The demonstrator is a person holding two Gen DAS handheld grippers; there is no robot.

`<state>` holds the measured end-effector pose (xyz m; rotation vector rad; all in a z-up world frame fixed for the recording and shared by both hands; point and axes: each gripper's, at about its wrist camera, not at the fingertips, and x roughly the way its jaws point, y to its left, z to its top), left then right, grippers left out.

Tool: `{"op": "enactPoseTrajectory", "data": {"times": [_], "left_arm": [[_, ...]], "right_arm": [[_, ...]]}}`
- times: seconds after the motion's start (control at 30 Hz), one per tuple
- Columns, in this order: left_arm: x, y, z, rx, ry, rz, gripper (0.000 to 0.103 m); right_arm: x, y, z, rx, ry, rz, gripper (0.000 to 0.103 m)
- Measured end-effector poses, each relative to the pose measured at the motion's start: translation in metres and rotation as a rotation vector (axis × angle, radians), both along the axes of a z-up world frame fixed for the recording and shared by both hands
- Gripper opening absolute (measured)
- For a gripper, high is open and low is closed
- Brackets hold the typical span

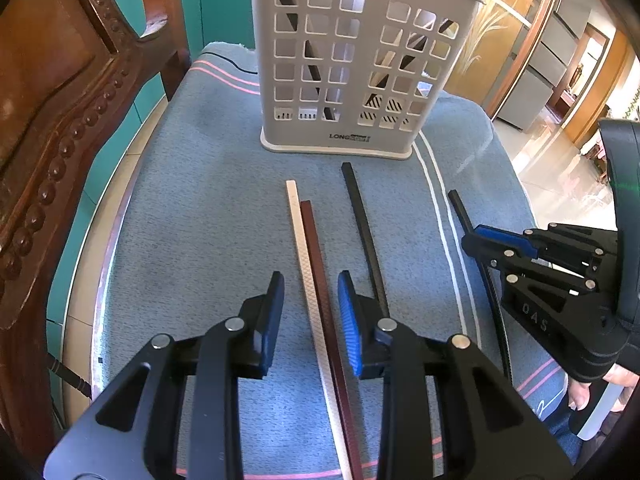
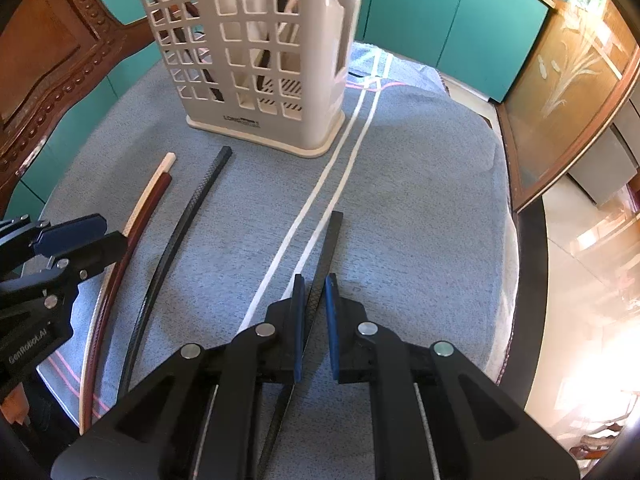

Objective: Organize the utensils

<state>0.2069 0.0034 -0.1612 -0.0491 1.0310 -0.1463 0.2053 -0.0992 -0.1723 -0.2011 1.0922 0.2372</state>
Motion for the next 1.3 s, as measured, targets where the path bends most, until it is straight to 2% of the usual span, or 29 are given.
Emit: {"op": "enactPoseTrajectory", "data": {"times": [0.17, 0.33, 0.43, 0.5, 0.67, 0.83, 0.93, 1.0, 1.07, 1.13, 1.2, 1.3], "left_arm": [[0.003, 0.01, 0.005, -0.021, -0.009, 0.024, 0.033], [0.014, 0.018, 0.007, -0.055, -0.001, 0.046, 0.033], [0.022, 0.016, 0.005, -0.061, 0.006, 0.042, 0.037], [0.028, 0.013, 0.003, -0.053, 0.011, 0.04, 0.038], [0.04, 0.01, -0.008, -0.012, 0.049, 0.065, 0.039], [0.054, 0.019, -0.006, -0.054, 0.051, 0.089, 0.039], [0.077, 0.025, -0.008, -0.069, 0.055, 0.124, 0.038], [0.09, 0.03, -0.009, -0.073, 0.049, 0.145, 0.032], [0.095, 0.035, -0.009, -0.065, 0.053, 0.166, 0.02], [0.097, 0.037, -0.009, -0.041, 0.055, 0.162, 0.015], [0.094, 0.036, -0.008, -0.009, 0.053, 0.143, 0.012], [0.086, 0.035, -0.006, -0.01, 0.055, 0.125, 0.012]], "right_arm": [[-0.003, 0.002, 0.009, 0.075, -0.015, 0.026, 0.009], [0.003, -0.013, 0.012, 0.185, 0.025, -0.036, 0.009], [0.007, -0.02, 0.01, 0.224, 0.053, -0.076, 0.014], [0.008, -0.021, 0.009, 0.216, 0.054, -0.082, 0.019], [0.005, -0.011, 0.008, 0.148, 0.043, -0.056, 0.019], [0.0, -0.007, 0.005, 0.144, 0.053, -0.05, 0.022], [0.002, -0.003, 0.002, 0.139, 0.059, -0.046, 0.023], [0.001, -0.004, 0.002, 0.135, 0.051, -0.043, 0.024], [0.0, -0.002, 0.002, 0.132, 0.047, -0.035, 0.024], [0.001, -0.003, 0.002, 0.13, 0.045, -0.027, 0.024], [0.001, -0.006, 0.003, 0.134, 0.048, -0.034, 0.024], [0.005, -0.011, 0.003, 0.127, 0.048, -0.052, 0.024]]}}
